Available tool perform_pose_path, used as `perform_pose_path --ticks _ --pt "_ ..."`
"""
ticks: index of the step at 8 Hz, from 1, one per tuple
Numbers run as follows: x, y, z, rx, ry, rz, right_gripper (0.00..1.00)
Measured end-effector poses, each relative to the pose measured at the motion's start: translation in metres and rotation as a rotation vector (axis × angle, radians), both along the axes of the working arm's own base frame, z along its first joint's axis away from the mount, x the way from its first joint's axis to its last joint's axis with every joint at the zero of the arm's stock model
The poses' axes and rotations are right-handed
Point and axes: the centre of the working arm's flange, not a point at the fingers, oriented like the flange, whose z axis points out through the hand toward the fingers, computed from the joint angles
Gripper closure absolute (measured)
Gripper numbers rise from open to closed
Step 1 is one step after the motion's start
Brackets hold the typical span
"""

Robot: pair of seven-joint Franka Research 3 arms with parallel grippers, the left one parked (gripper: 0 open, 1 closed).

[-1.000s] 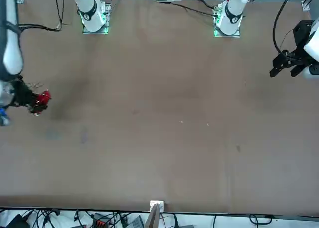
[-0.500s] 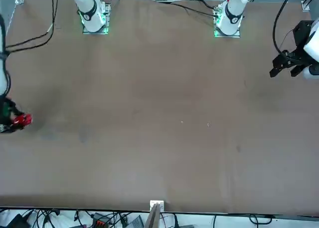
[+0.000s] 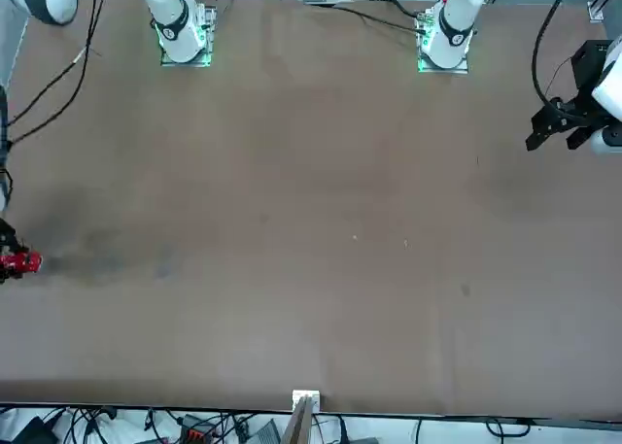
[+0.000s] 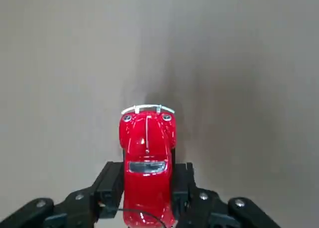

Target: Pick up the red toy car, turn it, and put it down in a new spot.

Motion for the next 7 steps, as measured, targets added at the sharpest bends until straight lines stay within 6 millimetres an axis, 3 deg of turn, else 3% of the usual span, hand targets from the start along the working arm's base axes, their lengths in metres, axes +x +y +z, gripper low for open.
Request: perform_pose_path --ticks 2,4,7 --pt "-0.006 -0.018 -0.026 -0.013 -0.017 -0.022 0.48" --pt "-0.010 -0.027 -0.029 -0.018 -0.023 -0.033 0.48" --pt "-0.009 -0.024 -0.034 -0.013 -0.019 -0.030 0.47"
